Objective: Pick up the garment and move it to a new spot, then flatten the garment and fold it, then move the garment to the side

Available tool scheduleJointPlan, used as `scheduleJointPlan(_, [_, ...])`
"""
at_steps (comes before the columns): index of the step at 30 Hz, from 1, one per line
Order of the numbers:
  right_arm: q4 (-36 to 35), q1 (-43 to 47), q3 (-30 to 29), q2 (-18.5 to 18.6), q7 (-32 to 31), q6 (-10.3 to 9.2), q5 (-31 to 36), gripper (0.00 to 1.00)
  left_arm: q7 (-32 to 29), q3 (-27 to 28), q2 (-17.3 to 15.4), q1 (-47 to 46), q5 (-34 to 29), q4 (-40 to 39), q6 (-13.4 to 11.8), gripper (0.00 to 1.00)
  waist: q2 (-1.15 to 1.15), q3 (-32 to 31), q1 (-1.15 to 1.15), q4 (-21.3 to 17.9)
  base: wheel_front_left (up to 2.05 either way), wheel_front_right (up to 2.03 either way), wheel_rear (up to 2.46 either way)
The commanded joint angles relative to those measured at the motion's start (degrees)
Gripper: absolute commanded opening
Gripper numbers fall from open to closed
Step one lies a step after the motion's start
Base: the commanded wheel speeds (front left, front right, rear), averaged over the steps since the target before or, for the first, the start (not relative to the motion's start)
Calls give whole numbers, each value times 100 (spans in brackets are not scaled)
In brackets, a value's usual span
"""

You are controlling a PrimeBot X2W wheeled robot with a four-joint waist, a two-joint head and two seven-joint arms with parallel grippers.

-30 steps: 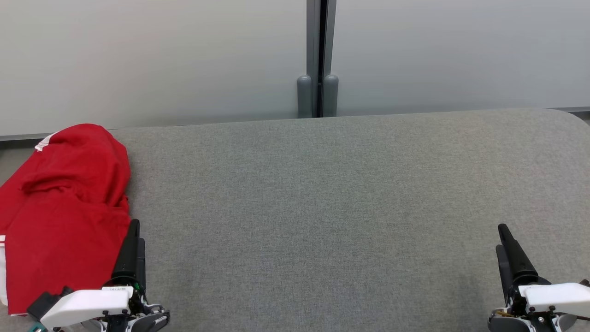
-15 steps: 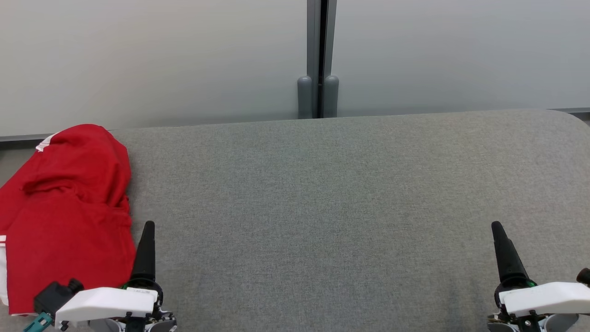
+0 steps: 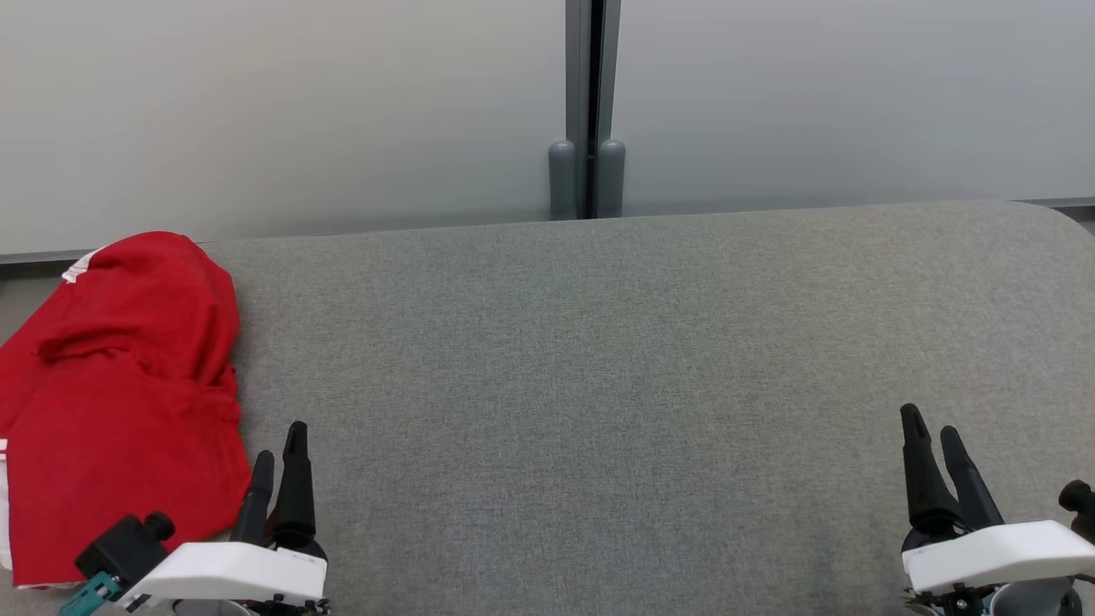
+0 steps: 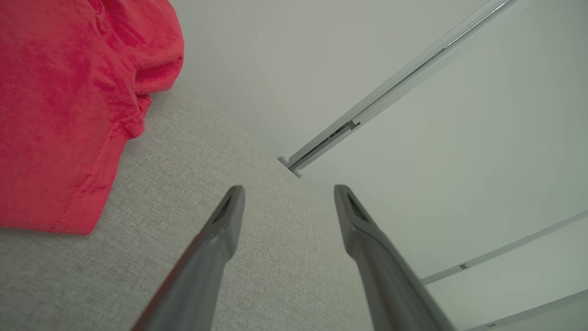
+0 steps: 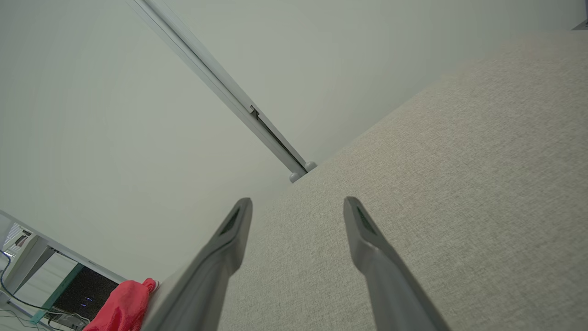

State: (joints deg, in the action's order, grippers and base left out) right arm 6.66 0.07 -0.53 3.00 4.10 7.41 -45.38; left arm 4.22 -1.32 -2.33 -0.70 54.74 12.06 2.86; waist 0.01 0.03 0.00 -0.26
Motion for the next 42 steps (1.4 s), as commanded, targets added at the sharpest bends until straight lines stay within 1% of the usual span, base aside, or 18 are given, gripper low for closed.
scheduleJointPlan(1, [-105,-24,11,66,70,9,187,100,53,-21,-42,-41,-237,-73,-31,100,-1,-1,0,3,0,0,0])
scheduleJointPlan(7, [-153,67,51,73,178,10,699,100,164,-25,-45,9,-882,-62,-43,100,-1,-19,0,48,0,0,0])
scheduleJointPlan(20, [-231,158,96,85,395,11,1656,100,376,5,-56,140,-2001,-99,56,100,-1,-29,0,101,0,0,0])
scheduleJointPlan(28, [-237,222,104,82,516,11,2159,100,499,49,-58,232,-2543,-57,46,100,-1,-37,0,101,0,0,0])
scheduleJointPlan(42, [-237,288,163,64,689,11,2752,100,676,107,-61,345,-3268,86,29,100,-1,-56,0,128,0,0,0])
